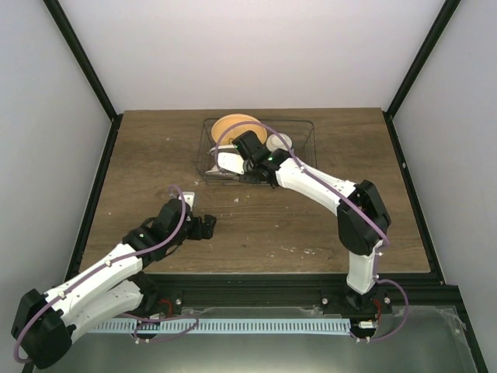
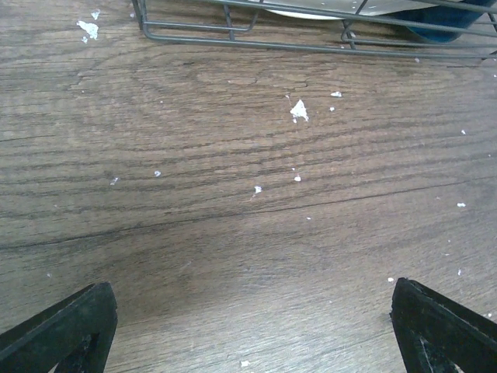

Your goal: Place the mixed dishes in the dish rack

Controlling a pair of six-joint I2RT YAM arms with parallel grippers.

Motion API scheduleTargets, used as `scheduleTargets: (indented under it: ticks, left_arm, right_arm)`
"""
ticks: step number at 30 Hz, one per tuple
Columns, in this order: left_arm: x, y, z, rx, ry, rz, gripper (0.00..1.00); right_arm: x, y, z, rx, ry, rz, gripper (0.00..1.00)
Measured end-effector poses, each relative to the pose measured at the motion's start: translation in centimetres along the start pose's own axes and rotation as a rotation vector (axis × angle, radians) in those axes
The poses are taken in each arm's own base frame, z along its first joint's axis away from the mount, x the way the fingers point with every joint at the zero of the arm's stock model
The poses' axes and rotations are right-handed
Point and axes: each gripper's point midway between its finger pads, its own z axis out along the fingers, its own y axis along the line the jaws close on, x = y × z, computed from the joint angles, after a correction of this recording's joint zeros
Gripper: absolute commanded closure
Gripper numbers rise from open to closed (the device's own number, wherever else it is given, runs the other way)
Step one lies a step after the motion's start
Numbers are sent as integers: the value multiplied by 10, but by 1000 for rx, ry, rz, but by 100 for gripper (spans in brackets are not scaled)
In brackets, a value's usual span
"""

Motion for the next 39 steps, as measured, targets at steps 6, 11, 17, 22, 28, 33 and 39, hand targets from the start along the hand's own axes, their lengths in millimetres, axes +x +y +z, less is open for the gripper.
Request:
scheduleTargets:
  ticks: [6, 11, 17, 22, 28, 33, 39]
  left_arm:
    - [0, 0, 1, 2, 4, 0, 2]
    - [1, -1, 1, 4, 5, 0, 2]
    - [2, -1, 2, 7, 10, 0, 2]
    - [2, -2, 2, 13, 14, -1, 2]
    - [-1, -2, 1, 8, 11, -3, 1]
    - [-21, -8, -4, 4, -17, -11, 0]
    - [-70, 9, -6, -4, -73, -112, 0]
  right_arm:
    - [2, -2, 1, -11, 3, 4, 66]
    - [5, -17, 0, 26, 7, 40, 51]
    - [6, -20, -3, 36, 7, 65, 46]
    - [5, -27, -17, 56, -4, 92, 42]
    - [10, -43, -50, 118, -3, 166, 25]
    - [29, -50, -84, 183, -8, 279, 7]
    - [102, -119, -124, 312, -91, 666, 0]
